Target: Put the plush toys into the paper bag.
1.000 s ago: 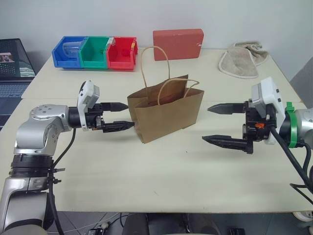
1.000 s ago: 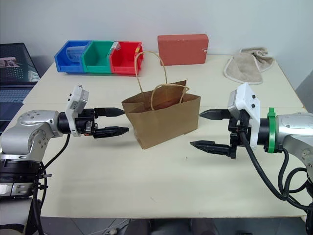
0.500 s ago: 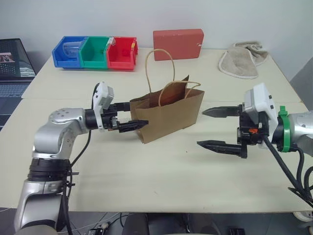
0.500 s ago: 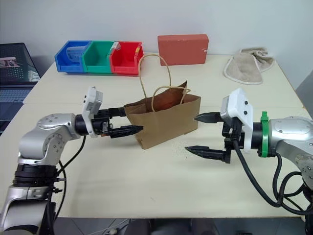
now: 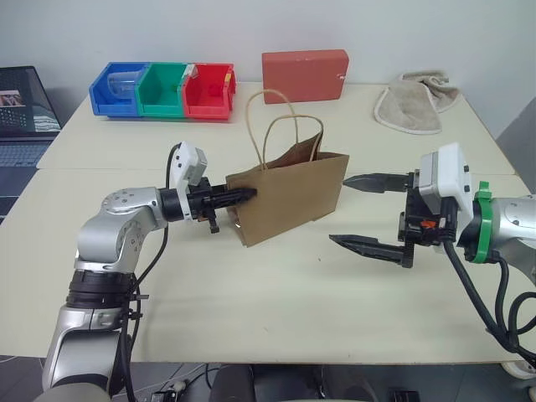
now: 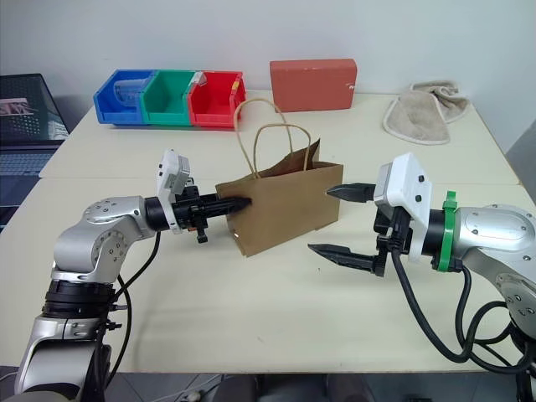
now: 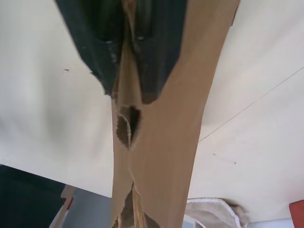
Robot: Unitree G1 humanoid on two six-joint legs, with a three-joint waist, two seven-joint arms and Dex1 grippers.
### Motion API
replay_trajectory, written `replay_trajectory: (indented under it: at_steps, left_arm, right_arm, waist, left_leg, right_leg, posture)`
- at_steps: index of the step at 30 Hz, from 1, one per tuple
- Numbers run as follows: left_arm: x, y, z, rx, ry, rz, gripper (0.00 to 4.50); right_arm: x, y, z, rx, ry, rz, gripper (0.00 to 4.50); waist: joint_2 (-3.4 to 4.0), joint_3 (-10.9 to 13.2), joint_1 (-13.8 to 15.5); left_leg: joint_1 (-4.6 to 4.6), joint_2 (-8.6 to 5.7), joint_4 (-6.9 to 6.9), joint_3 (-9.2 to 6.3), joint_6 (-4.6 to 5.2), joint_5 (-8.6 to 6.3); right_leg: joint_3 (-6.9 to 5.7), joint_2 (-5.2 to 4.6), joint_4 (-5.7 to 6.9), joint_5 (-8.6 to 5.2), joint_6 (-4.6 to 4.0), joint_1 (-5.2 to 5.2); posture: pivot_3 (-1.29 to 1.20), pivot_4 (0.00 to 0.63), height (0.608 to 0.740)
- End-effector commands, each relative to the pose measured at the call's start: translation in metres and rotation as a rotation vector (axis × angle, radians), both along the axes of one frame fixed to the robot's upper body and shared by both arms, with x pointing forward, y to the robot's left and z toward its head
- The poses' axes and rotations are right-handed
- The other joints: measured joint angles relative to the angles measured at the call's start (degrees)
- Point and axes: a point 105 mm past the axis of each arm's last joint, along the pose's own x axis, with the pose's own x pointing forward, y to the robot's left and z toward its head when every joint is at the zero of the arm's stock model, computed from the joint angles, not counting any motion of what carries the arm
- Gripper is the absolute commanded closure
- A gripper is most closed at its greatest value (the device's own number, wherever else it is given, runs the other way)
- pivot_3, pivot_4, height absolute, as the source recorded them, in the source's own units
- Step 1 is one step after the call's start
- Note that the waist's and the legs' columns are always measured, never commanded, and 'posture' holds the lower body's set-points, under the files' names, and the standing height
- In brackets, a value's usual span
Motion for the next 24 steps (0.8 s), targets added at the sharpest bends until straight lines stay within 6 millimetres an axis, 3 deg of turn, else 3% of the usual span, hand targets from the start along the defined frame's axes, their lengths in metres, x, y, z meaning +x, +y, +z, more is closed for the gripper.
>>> replay_trajectory:
  at_steps: [1,6,11,17,22,24]
  left_arm:
    - [-0.001,-0.007,0.014,-0.009,-0.048,-0.063,4.48]
    - [-0.006,-0.023,0.024,-0.036,-0.017,-0.203,4.48]
    - [-0.001,-0.043,0.019,0.014,-0.006,-0.327,4.48]
    - [0.01,-0.054,0.004,0.08,-0.029,-0.364,4.48]
    - [0.01,-0.053,0.005,0.079,-0.011,-0.384,4.48]
    - [0.012,-0.05,0.007,0.089,-0.033,-0.368,4.04]
  right_arm:
    - [-0.002,-0.006,0.005,-0.017,-0.056,-0.037,0.0]
    - [-0.011,-0.027,0.014,-0.05,-0.056,-0.074,0.0]
    - [-0.027,-0.047,0.02,-0.066,-0.015,-0.16,0.0]
    - [-0.034,-0.046,0.014,-0.063,-0.012,-0.207,0.0]
    - [-0.035,-0.044,0.012,-0.057,-0.001,-0.214,0.0]
    - [-0.034,-0.045,0.013,-0.056,-0.001,-0.217,0.0]
  waist:
    - [0.0,0.0,0.01]
    - [0.0,0.0,0.61]
    - [0.0,0.0,1.13]
    - [0.0,0.0,0.72]
    - [0.0,0.0,0.73]
    - [0.0,0.0,0.74]
  left_leg:
    - [-0.01,0.0,0.0,-0.01,0.0,0.0]
    - [-0.02,-0.04,0.02,-0.01,0.0,0.0]
    - [0.08,-0.05,0.02,-0.05,0.01,0.0]
    - [0.13,-0.06,0.1,-0.03,0.03,0.0]
    - [0.11,-0.06,0.1,-0.04,0.04,0.01]
    - [0.1,-0.06,0.12,-0.04,0.04,0.01]
  right_leg:
    - [-0.01,0.0,0.0,0.0,0.0,0.0]
    - [-0.01,-0.01,-0.01,0.0,0.0,0.03]
    - [-0.05,0.0,-0.04,0.0,0.0,0.18]
    - [0.0,0.0,-0.02,0.0,0.0,0.25]
    - [0.0,0.01,-0.02,0.0,0.0,0.25]
    - [0.0,0.0,-0.02,0.0,0.0,0.25]
  posture:
    - [0.0,0.15,0.74]
    - [0.0,0.15,0.74]
    - [0.0,0.15,0.74]
    - [0.0,0.15,0.74]
    - [0.0,0.15,0.74]
    - [0.0,0.15,0.74]
